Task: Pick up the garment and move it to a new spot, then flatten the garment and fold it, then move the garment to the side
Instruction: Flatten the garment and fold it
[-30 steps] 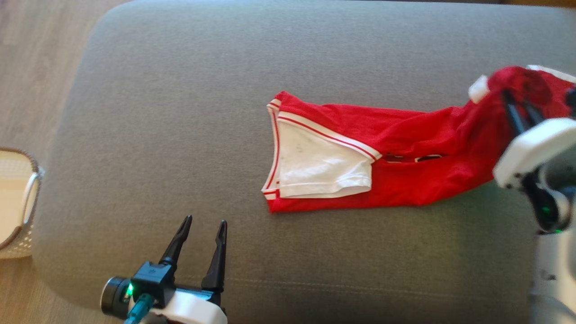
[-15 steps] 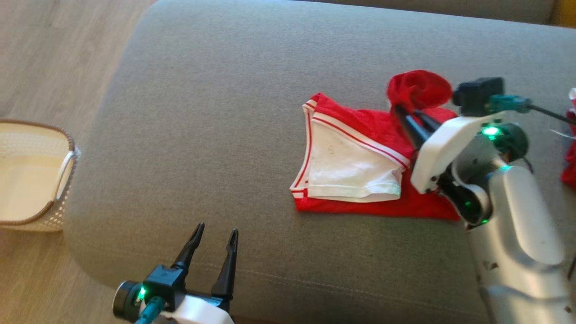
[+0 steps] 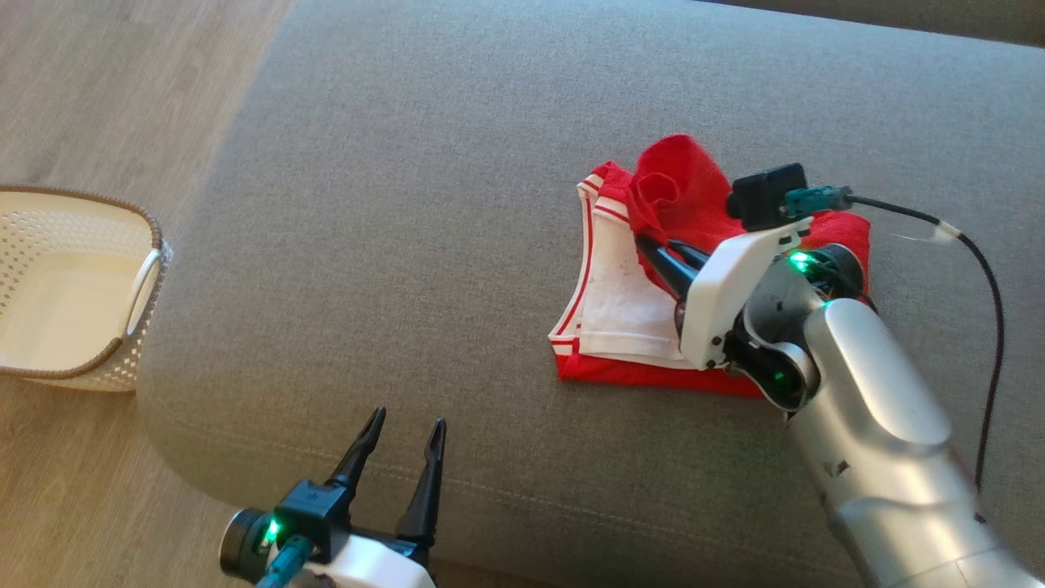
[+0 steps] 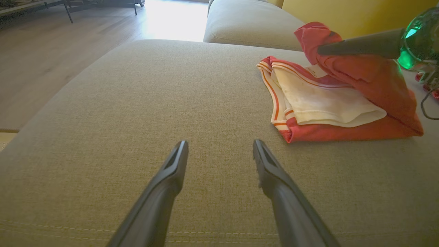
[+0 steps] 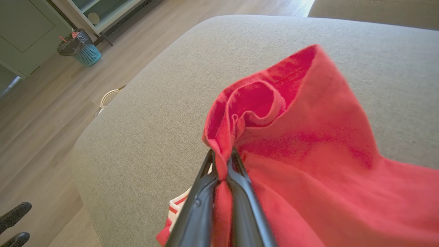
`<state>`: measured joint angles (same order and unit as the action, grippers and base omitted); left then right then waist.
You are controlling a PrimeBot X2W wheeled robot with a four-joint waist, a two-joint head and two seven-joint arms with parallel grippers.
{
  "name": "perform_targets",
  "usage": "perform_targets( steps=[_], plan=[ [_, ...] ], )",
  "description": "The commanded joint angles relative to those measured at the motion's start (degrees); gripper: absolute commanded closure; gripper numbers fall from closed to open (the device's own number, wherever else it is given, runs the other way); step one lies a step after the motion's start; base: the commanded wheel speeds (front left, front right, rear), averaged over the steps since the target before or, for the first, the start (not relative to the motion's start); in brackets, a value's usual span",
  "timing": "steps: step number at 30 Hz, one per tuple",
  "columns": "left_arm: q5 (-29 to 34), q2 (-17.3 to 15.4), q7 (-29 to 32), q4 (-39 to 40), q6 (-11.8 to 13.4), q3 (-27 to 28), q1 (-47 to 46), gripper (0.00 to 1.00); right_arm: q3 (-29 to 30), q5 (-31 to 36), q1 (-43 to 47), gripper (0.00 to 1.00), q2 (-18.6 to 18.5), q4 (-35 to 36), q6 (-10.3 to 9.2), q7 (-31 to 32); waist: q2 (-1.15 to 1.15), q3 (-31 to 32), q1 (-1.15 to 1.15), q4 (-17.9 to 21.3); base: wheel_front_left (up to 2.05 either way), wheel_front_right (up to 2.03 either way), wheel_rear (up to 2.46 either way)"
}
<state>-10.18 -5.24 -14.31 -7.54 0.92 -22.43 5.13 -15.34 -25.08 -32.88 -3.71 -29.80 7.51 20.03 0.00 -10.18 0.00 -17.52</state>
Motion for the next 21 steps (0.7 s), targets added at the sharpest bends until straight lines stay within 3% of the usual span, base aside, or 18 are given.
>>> perform_targets(
  steps=[1,6,8,11,12,13,14,15,16,21],
  plan=[
    [-0.07,0.42,-0.69,1.50,-0.33,1.40,-2.50,0.00,-1.60,-0.77,-2.89,1.00,0.82,1.32,-0.02,-1.08,0.00,-0.14,0.00,-0.07,0.00,0.00,0.00],
    [0.15,0.57,-0.69,1.03,-0.69,1.13,-3.05,0.00,-4.78,-3.06,-4.75,0.99,0.83,-3.37,-0.02,-3.18,0.00,-0.35,0.00,-0.39,0.00,0.00,0.00],
    [0.19,0.62,-0.69,0.83,-0.76,1.11,-3.10,0.00,-6.30,-4.39,-5.21,0.93,0.83,-4.67,-0.02,-3.74,0.00,-0.31,0.00,-0.41,0.00,0.00,0.00],
    [0.20,0.62,-0.69,0.69,-0.73,1.33,-2.95,0.00,-8.61,-5.67,-5.73,0.97,0.83,-6.14,-0.02,-4.39,0.00,-0.23,0.00,-0.05,0.00,0.00,0.00],
    [0.20,0.61,-0.69,0.66,-0.73,1.41,-2.88,0.00,-9.18,-6.00,-5.88,0.93,0.83,-6.57,-0.02,-4.63,0.00,-0.19,0.00,0.12,0.00,0.00,0.00],
    [0.20,0.60,-0.69,0.61,-0.81,1.43,-2.84,0.00,-9.71,-6.21,-6.00,0.80,0.83,-7.04,-0.02,-4.88,0.00,-0.13,0.00,0.30,0.00,0.00,0.00],
    [0.23,0.60,-0.69,0.55,-0.87,1.43,-2.88,0.00,-10.23,-6.46,-6.09,0.61,0.83,-7.51,-0.02,-5.05,0.00,-0.06,0.00,0.48,0.00,0.00,0.00],
    [0.27,0.61,-0.69,0.53,-0.91,1.44,-2.95,0.00,-10.66,-6.64,-6.22,0.08,0.83,-7.91,-0.02,-5.34,0.00,0.01,0.00,0.64,0.00,0.00,0.00],
    [0.30,0.63,-0.69,0.50,-0.93,1.44,-3.03,0.00,-10.78,-6.78,-6.36,0.00,0.83,-8.18,-0.02,-6.09,0.00,0.09,0.00,0.81,0.00,0.00,0.00],
    [0.53,0.66,-0.69,0.48,-0.79,1.57,-2.91,0.00,-10.07,-8.97,-6.82,0.00,0.83,-6.74,-0.02,-12.71,0.00,0.93,0.00,1.81,0.00,0.00,0.00]
  ],
)
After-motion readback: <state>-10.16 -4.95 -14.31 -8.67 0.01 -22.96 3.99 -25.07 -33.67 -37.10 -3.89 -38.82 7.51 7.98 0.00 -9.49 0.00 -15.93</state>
